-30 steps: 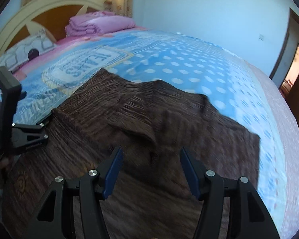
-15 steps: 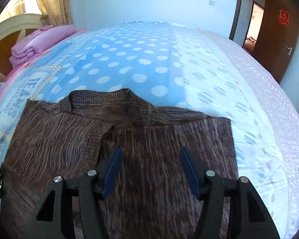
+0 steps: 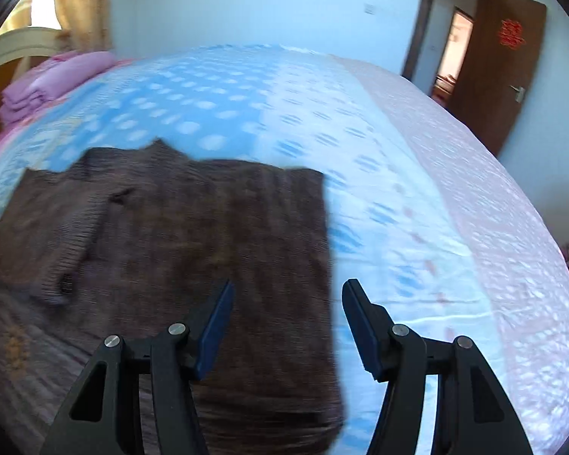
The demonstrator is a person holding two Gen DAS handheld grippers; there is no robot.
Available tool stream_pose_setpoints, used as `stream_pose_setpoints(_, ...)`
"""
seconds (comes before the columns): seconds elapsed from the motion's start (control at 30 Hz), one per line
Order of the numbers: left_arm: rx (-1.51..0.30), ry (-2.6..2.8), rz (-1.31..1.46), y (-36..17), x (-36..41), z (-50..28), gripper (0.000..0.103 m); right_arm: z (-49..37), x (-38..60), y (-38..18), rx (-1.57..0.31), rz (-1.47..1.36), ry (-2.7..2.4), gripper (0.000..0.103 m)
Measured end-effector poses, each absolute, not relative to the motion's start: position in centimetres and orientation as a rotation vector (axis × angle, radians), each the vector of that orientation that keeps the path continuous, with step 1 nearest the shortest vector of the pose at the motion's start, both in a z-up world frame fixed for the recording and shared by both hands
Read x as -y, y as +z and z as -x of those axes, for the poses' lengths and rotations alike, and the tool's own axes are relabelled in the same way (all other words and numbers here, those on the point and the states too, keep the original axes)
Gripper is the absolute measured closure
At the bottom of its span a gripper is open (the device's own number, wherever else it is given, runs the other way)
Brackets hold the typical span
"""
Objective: Fold small clothes
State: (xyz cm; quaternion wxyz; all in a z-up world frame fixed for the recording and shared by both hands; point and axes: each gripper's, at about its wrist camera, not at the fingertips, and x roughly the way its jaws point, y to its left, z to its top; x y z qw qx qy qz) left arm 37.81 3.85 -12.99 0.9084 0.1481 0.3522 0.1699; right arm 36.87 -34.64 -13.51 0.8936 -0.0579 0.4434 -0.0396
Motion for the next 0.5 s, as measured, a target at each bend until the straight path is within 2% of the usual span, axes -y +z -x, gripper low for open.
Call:
stream_pose_setpoints(0.03, -0.736, 0.375, -0.331, -13.7, -3.6, -38.4, 0.0, -37.0, 35.5, -14.2, -0.948, 0.113, -0.084, 0.05)
stream_pose_setpoints(0.13, -0.827, 0.414, -0.45, -17.7, -3.3, -40.4, 0.0, -36.1, 38.1, -14.6, -0.948, 0.07, -0.067, 0.05)
stream_pose_setpoints(0.27, -0.812, 0.437, -0.426, -17.6, -4.7, -38.4, 0.0, -35.5, 40.2, -14.6, -0.942, 0.063, -0.111, 0.05)
stream_pose_setpoints(0.4, -0.818, 0.421, -0.369, -17.0, -5.9, -37.7, 0.0, -34.9, 39.6, -12.6, -0.858, 0.095, -0.142, 0.052)
stream_pose_setpoints(0.5, -0.752, 0.455, -0.342, -15.4, -6.0, -37.8, 0.0, -36.6, 38.9, -11.2, -0.823, 0.048, -0.091, 0.051)
